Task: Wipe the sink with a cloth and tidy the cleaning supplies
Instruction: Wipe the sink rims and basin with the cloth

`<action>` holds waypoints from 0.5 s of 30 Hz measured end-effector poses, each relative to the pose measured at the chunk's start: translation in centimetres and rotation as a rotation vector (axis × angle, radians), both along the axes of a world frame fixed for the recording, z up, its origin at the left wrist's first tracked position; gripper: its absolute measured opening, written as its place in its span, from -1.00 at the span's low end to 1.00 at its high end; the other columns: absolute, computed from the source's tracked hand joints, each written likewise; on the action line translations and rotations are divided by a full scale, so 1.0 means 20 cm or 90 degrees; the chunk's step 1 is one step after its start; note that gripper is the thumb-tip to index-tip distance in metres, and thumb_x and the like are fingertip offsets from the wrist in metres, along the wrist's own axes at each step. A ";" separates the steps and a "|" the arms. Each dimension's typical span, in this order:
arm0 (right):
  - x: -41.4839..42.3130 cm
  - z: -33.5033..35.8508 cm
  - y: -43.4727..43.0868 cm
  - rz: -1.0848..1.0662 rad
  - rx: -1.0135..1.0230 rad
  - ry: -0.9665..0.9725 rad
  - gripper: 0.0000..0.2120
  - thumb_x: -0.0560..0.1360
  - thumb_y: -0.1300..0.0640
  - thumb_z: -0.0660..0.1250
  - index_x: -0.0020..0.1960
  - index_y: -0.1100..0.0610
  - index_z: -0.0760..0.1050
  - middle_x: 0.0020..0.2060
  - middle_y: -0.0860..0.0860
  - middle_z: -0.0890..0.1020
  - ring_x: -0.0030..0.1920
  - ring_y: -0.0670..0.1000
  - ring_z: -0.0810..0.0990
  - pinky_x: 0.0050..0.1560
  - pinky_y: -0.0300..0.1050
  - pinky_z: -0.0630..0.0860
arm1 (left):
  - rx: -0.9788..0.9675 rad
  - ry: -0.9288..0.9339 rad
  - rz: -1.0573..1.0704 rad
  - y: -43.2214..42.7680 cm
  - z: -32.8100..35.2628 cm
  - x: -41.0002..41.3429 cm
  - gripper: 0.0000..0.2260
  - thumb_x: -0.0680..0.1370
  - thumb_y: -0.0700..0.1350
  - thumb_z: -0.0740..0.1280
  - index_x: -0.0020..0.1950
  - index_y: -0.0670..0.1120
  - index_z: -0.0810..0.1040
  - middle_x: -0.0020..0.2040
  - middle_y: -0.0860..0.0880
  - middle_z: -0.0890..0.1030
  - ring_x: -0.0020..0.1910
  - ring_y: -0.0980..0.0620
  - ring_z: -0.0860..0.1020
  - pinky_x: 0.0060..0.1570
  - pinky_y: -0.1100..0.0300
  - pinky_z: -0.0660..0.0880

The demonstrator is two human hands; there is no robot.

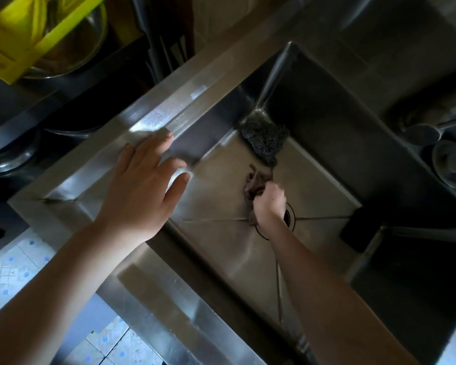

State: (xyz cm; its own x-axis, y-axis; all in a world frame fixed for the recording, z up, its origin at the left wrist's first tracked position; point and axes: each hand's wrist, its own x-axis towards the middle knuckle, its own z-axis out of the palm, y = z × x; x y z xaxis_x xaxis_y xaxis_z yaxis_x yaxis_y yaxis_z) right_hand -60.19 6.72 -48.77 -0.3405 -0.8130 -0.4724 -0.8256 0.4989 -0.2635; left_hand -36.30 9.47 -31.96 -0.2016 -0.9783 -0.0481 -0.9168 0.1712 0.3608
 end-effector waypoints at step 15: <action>-0.33 0.19 0.07 0.086 -0.071 -0.022 -0.53 0.39 0.35 0.24 0.24 0.06 0.52 0.13 0.13 0.56 0.07 0.17 0.58 0.09 -0.04 0.52 | 0.018 -0.083 0.015 -0.02 0.04 -0.09 -0.58 0.53 0.07 0.04 0.16 -0.11 0.55 0.38 -0.23 0.36 0.22 -0.27 0.43 0.28 -0.19 0.20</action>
